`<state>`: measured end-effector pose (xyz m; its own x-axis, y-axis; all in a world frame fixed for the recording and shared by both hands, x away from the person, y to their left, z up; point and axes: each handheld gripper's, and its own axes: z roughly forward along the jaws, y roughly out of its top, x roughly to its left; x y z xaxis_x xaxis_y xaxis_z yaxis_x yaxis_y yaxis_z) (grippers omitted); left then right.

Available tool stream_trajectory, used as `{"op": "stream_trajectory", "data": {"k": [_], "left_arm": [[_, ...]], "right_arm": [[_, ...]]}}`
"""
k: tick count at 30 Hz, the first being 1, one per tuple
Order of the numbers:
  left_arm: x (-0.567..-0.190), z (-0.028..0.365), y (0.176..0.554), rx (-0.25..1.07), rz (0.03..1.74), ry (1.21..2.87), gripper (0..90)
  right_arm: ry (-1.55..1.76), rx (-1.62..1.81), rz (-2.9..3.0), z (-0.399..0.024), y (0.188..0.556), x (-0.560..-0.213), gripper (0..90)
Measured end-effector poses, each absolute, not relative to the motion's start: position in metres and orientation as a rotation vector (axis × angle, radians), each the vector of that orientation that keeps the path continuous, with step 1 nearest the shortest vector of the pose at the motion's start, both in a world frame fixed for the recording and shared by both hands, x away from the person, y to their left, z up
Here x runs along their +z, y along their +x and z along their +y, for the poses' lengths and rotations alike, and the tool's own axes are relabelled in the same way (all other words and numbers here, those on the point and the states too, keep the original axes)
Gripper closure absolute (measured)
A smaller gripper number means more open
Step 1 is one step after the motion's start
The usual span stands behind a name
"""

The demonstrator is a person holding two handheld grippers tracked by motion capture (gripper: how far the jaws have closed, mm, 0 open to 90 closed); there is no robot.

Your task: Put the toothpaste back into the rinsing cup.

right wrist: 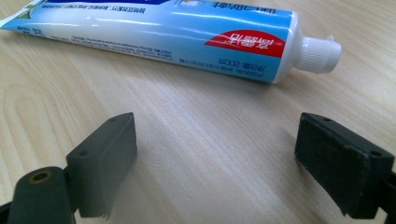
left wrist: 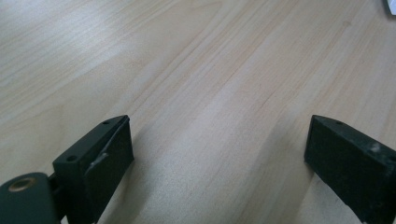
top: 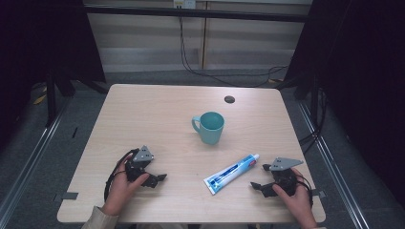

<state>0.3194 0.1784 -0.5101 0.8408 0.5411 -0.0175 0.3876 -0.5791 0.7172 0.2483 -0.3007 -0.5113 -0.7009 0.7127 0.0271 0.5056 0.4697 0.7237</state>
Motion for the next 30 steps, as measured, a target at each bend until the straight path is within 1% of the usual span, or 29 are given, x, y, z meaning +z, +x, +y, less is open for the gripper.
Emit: {"op": "stream_trajectory", "data": {"k": [7, 10, 11, 12, 14, 15, 16, 18, 19, 22, 30], "left_arm": [[-0.51, 0.178, 0.319, 0.262, 0.674, 2.259, 7.6], [-0.51, 0.179, 0.32, 0.264, 0.669, 2.267, 7.6], [-0.51, 0.178, 0.319, 0.262, 0.674, 2.259, 7.6], [-0.51, 0.178, 0.319, 0.263, 0.674, 2.259, 7.6], [-0.51, 0.178, 0.319, 0.261, 0.673, 2.259, 7.6], [-0.51, 0.178, 0.319, 0.261, 0.673, 2.259, 7.6], [-0.51, 0.179, 0.32, 0.262, 0.668, 2.264, 7.6], [-0.51, 0.178, 0.319, 0.261, 0.673, 2.259, 7.6], [-0.51, 0.178, 0.319, 0.261, 0.673, 2.259, 7.6], [-0.51, 0.179, 0.32, 0.262, 0.661, 2.272, 7.6], [-0.51, 0.179, 0.32, 0.262, 0.668, 2.265, 7.6]], "right_arm": [[1.022, 1.064, 2.46, -0.302, 0.249, -0.511, 12.1], [0.991, 1.001, 2.518, -0.301, 0.252, -0.505, 13.1], [0.958, 0.96, 2.535, -0.299, 0.252, -0.502, 13.7], [0.866, 0.844, 2.578, -0.294, 0.254, -0.493, 14.7], [0.761, 0.779, 2.632, -0.287, 0.257, -0.481, 16.0], [0.761, 0.779, 2.632, -0.287, 0.257, -0.481, 16.0], [0.637, 0.688, 2.654, -0.278, 0.261, -0.468, 16.1], [0.537, 0.611, 2.695, -0.269, 0.265, -0.457, 17.1], [0.537, 0.611, 2.695, -0.269, 0.265, -0.457, 17.1], [0.356, 0.475, 2.74, -0.251, 0.273, -0.445, 18.3], [0.215, 0.365, 2.818, -0.225, 0.284, -0.442, 19.6]]}}
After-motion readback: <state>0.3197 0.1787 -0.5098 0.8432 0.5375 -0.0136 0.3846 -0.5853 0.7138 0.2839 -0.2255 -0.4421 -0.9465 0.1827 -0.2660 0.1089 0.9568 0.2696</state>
